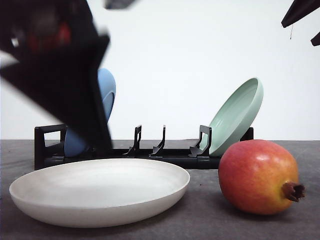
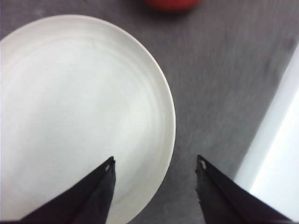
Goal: Place pomegranate in white plate
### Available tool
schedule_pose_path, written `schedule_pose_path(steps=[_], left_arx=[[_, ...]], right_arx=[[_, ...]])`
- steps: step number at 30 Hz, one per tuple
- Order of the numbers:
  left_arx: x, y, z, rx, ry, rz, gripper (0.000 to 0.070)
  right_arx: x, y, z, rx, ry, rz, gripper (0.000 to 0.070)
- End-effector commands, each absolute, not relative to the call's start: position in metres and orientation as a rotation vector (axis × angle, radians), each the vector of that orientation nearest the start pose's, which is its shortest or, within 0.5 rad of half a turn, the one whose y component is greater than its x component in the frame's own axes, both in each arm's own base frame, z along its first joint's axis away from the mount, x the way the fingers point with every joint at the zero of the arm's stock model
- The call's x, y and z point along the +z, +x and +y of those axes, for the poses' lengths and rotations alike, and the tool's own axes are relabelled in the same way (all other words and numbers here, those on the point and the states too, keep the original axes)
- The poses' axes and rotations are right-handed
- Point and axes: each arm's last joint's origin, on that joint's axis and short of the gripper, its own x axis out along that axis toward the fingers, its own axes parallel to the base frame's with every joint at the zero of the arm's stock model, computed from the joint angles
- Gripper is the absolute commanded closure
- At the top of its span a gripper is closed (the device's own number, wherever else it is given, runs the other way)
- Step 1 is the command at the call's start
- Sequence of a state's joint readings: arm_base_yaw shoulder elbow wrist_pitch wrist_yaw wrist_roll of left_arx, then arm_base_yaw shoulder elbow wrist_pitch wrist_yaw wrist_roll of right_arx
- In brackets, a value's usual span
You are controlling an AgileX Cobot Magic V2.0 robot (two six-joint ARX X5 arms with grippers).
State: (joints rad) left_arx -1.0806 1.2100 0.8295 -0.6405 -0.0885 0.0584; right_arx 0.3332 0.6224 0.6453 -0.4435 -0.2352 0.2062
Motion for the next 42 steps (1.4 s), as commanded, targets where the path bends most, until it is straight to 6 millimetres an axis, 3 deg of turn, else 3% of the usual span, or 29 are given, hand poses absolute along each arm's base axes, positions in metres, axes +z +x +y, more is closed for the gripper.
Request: schedule_pose_path(steps=[1, 12, 21, 27, 34, 42], left_arx=[[0.244, 0.115, -0.195, -0.909, 0.498, 0.870, 0.0375], [0.283, 0.164, -0.115, -0.552, 0.186, 0.716, 0.0375], [0.297, 0.172, -0.067, -0.303, -0.009, 0.624, 0.0376], [0.294, 0.162, -0.051, -0.270, -0.059, 0.551, 0.0376], [0.299, 0.151, -0.045, -0.271, -0.077, 0.494, 0.0382], [0.300, 0.151, -0.044, -0.274, -0.066, 0.488, 0.0382]], right_arx=[[0.290, 0.127, 0.052, 0.521, 0.172, 0.459, 0.0288], [0.290, 0.127, 0.052, 0.523, 0.172, 0.461, 0.0288], [0.287, 0.126, 0.052, 0.527, 0.172, 0.493, 0.0288], [0.284, 0.124, 0.053, 0.570, 0.212, 0.542, 0.0288], [0.269, 0.127, 0.058, 0.573, 0.330, 0.758, 0.0286], [0.247, 0.138, 0.082, 0.583, 0.329, 0.986, 0.0272]])
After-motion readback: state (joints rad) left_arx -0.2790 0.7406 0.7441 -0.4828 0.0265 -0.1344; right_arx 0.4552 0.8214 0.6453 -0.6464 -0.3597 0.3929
